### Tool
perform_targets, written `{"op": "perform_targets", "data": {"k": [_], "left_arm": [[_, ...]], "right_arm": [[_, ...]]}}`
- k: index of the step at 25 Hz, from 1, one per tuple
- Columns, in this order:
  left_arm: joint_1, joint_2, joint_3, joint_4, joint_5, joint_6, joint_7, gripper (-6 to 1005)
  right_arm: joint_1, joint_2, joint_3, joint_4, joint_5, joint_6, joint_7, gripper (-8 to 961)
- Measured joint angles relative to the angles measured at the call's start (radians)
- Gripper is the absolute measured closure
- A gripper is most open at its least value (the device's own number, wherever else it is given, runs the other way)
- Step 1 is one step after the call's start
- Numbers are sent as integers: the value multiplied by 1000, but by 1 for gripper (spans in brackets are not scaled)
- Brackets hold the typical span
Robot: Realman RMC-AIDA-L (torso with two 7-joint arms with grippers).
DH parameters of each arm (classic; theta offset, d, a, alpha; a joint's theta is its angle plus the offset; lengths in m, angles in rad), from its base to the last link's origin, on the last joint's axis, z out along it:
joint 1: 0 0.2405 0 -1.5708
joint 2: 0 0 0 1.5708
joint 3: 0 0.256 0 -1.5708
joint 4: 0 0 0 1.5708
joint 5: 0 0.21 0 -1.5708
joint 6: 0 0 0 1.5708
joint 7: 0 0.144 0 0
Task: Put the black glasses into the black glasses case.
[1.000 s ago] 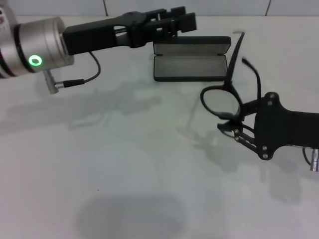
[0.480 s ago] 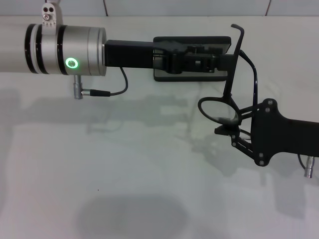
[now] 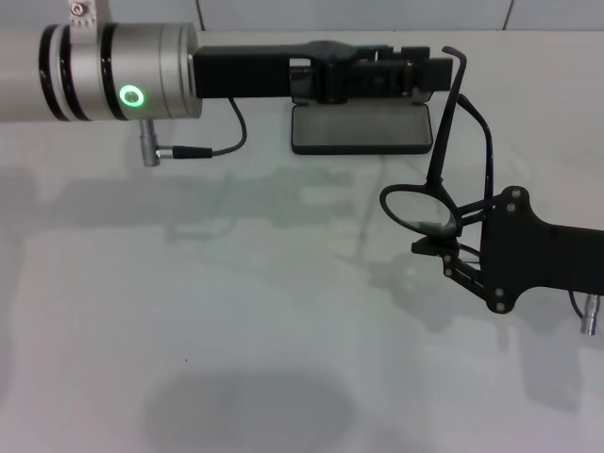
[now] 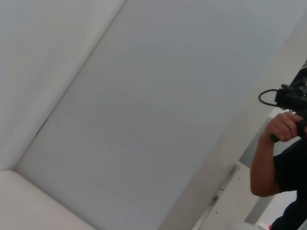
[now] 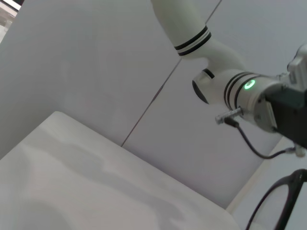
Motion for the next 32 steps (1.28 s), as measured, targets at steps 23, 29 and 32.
{"op": "perform_targets", "data": {"k": [23, 29, 32], "left_arm": [[-72, -4, 9, -44, 197, 30, -134, 305], [-73, -4, -8, -39, 205, 30, -128, 306], [-71, -4, -62, -36, 199, 30, -113, 306]], "right_arm": [[19, 2, -6, 14, -1, -3, -9, 854], [22, 2, -6, 17, 0, -1, -9, 854], [22, 1, -6, 17, 0, -3, -10, 854]]}}
